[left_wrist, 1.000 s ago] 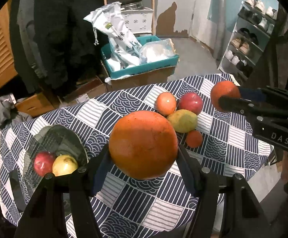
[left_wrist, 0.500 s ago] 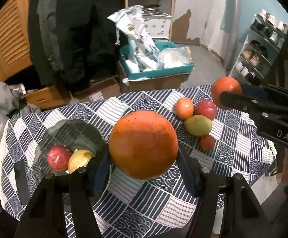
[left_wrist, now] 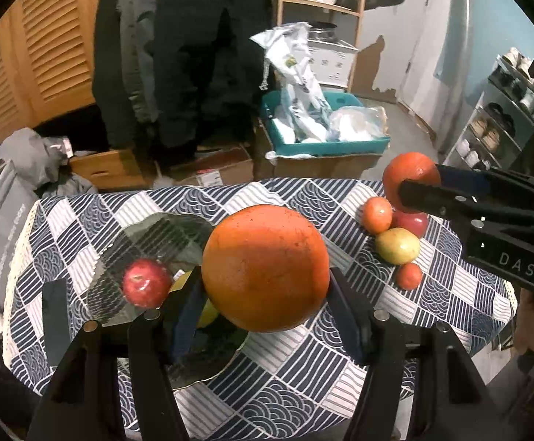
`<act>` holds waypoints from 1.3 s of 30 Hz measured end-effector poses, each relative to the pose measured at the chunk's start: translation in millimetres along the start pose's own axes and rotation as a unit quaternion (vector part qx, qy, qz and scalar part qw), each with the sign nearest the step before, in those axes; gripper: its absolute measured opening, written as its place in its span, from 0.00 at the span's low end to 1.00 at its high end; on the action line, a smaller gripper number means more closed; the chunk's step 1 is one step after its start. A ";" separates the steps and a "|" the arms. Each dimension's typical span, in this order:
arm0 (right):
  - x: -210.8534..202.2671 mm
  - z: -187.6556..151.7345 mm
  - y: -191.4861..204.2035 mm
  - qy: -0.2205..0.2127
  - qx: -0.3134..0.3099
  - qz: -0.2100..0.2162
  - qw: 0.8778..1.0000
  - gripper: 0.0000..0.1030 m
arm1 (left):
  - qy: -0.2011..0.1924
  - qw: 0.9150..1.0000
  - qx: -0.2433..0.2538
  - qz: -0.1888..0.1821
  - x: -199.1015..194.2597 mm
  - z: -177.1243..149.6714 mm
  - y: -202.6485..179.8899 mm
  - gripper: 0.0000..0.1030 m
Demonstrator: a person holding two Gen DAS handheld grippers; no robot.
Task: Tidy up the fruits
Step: 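Lift the large orange and tangerine and carry both over the glass bowl, then lower the large orange into the bowl with the left tool while the right tool releases the tangerine there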
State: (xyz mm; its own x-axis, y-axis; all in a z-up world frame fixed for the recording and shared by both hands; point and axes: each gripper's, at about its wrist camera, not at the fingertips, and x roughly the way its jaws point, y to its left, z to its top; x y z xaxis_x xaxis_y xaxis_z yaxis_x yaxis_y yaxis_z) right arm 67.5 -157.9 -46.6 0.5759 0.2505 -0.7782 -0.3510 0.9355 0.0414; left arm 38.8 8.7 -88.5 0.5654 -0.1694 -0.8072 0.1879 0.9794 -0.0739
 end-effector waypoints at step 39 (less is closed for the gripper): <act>116.9 26.8 107.5 0.082 -0.058 0.073 0.992 0.42 | 0.070 0.986 -0.124 0.090 45.3 -41.4 133.4 0.64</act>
State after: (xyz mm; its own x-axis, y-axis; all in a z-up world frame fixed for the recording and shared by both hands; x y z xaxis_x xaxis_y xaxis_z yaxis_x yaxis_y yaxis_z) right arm 116.9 -21.3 -116.3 0.3881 0.3274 -0.8615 -0.5096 0.8551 0.0954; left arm 56.2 136.2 -159.1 0.4513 0.0102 -0.8923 -0.1174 0.9919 -0.0481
